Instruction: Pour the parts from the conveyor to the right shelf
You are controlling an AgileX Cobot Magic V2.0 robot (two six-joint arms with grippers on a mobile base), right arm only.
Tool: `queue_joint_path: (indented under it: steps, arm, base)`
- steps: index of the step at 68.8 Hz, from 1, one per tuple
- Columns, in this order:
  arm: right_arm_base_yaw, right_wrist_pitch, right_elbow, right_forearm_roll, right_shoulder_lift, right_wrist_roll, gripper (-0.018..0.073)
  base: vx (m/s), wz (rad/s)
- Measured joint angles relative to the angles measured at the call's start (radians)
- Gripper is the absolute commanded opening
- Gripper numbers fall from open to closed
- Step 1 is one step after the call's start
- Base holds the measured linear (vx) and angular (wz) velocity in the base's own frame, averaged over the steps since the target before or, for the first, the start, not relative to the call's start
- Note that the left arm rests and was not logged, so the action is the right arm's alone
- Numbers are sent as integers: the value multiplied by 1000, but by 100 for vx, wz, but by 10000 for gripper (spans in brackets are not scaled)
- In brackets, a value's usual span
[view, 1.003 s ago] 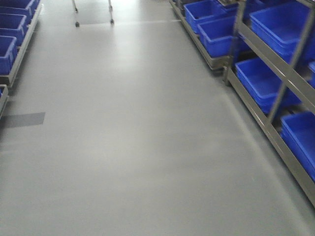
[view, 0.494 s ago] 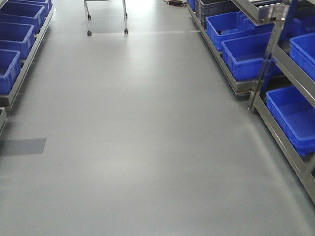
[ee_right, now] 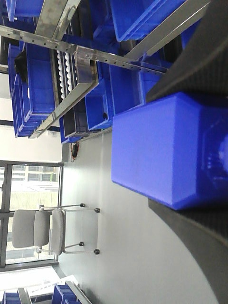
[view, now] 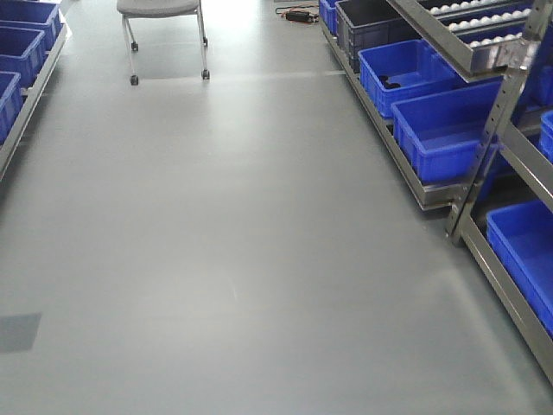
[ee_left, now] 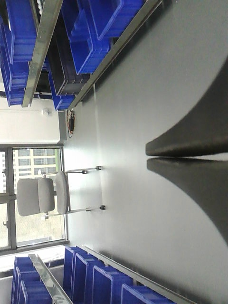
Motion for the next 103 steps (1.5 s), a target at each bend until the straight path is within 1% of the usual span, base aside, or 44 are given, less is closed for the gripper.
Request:
queue_joint_path:
  steps: [27, 60, 90, 103]
  arm:
    - [0, -1, 0, 0, 0, 0, -6]
    - [0, 0, 0, 0, 0, 0, -6]
    - [0, -1, 0, 0, 0, 0, -6]
    - [0, -2, 0, 0, 0, 0, -6]
  base:
    - [41, 17]
    - [30, 65]
    - [31, 43]
    - [23, 63]
